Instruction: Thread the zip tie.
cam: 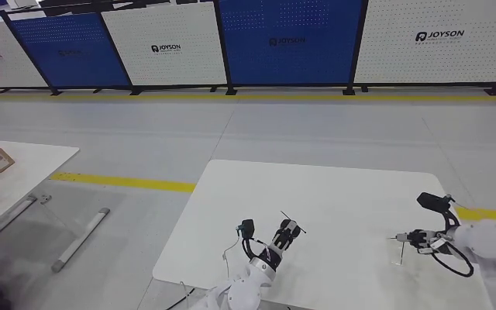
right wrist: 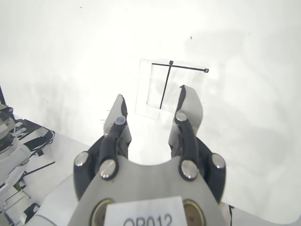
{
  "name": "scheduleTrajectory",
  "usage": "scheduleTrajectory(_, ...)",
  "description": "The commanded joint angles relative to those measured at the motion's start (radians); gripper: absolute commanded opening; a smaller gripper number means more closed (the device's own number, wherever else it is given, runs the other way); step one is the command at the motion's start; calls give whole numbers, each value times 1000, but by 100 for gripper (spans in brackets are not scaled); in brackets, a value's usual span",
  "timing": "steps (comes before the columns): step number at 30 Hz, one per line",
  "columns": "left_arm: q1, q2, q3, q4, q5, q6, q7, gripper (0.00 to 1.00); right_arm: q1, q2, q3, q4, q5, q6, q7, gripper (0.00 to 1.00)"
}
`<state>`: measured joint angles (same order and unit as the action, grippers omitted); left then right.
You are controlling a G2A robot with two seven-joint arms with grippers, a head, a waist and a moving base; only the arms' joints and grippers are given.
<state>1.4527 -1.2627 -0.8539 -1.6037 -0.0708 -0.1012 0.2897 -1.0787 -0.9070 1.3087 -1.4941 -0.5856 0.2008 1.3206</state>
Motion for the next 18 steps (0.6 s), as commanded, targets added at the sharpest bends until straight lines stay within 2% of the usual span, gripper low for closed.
scheduleTrajectory(1,0,0,0,0,0,0,0,0,-1,1,-8,-2,-20,8,2,15)
scheduleTrajectory(5,0,0,0,0,0,0,0,0,2,-1,-22,-2,-32,17,4,15)
scheduleTrajectory(8,0,0,0,0,0,0,0,0,8,-2,-33,4,-41,23,6,6)
scheduleTrajectory(10,0,0,0,0,0,0,0,0,12,-3,-42,7,-50,27,9,11)
scheduleTrajectory(18,0,0,0,0,0,0,0,0,27,-8,-81,28,-81,40,20,17)
